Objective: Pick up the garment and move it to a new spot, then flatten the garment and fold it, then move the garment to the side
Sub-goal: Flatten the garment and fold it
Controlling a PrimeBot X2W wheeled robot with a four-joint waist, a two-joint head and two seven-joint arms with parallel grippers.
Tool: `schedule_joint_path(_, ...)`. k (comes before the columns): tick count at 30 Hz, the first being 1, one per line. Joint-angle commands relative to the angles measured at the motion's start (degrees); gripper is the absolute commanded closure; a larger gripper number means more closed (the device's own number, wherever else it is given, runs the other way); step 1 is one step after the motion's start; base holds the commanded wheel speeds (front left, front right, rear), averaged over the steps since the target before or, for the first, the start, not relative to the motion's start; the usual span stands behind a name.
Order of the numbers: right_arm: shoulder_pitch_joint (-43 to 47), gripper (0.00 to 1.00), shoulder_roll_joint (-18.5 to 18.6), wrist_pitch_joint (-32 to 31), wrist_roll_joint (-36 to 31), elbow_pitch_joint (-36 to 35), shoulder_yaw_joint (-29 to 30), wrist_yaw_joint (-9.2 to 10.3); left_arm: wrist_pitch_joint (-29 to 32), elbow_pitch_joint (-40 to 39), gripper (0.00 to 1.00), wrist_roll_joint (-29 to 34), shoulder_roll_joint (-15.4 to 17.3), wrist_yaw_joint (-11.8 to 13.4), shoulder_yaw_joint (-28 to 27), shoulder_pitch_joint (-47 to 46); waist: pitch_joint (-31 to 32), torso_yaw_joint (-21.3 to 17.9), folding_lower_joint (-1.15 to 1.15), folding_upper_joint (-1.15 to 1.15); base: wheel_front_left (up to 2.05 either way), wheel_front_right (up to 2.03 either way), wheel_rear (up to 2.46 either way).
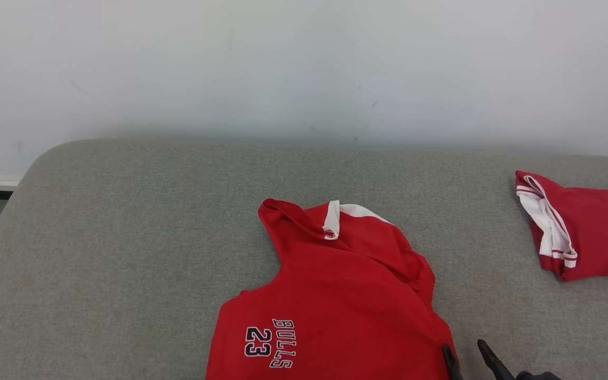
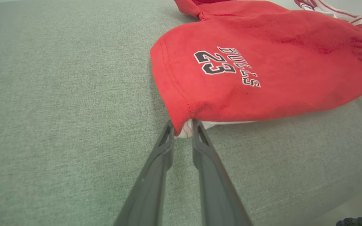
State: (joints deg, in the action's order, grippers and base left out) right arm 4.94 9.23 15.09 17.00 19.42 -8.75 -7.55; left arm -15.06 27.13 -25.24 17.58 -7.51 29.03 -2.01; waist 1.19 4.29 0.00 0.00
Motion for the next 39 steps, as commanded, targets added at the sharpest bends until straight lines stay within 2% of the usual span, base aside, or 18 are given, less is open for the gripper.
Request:
schedule_joint_path(1,-0.2,0.00,0.3,0.0,0.2,0.1,-0.1,0.17,-0.2,-0.4,0.00,0.2,-0.4,0.1,-0.4,0.6,0.1,0.4,0.00,0.00,0.00,0.00,0.00)
schedule_joint_path(6,-0.5,0.00,0.6,0.0,0.6,-0.5,0.2,0.16,-0.2,-4.8,0.00,1.6,-2.0,0.1,-5.1,3.0,0.1,1.3,0.00,0.00,0.00,0.00,0.00)
schedule_joint_path(14,-1.5,0.00,0.2,0.0,0.7,0.8,0.8,0.16,-0.2,-16.0,0.00,8.5,-8.4,0.1,-20.4,8.3,-0.1,1.6,0.00,0.00,0.00,0.00,0.00)
schedule_joint_path(18,-4.2,0.00,0.6,0.0,1.3,4.4,-0.9,0.16,-0.2,-17.3,0.00,10.8,-10.6,0.1,-22.4,9.0,-0.2,1.7,0.00,0.00,0.00,0.00,0.00)
schedule_joint_path(23,-7.7,0.00,2.2,-1.9,4.5,10.6,-4.8,0.16,-0.2,-17.3,0.00,11.2,-11.4,0.1,-22.4,8.4,-0.5,2.2,0.00,0.00,0.00,0.00,0.00)
schedule_joint_path(24,-8.7,0.69,2.6,-2.3,5.1,11.3,-5.8,0.16,-0.2,-17.1,0.00,11.2,-11.5,0.1,-22.3,8.3,-0.5,2.3,0.00,0.00,0.00,0.00,0.00)
schedule_joint_path(25,-9.3,1.00,2.9,-2.4,5.9,11.9,-6.7,0.16,-0.2,-17.0,0.00,11.2,-11.6,0.1,-22.2,8.2,-0.6,2.5,0.00,0.00,0.00,0.00,0.00)
schedule_joint_path(34,-14.9,1.00,5.6,-1.6,9.8,12.5,-9.1,0.16,-0.2,-16.1,0.00,11.0,-12.1,0.1,-21.4,7.4,-1.3,4.3,0.00,0.00,0.00,0.00,0.00)
schedule_joint_path(39,-21.5,1.00,4.9,-5.3,9.0,15.2,-9.5,0.16,-0.2,-15.5,0.00,10.6,-12.4,0.1,-20.3,5.8,-2.8,6.2,0.00,0.00,0.00,0.00,0.00)
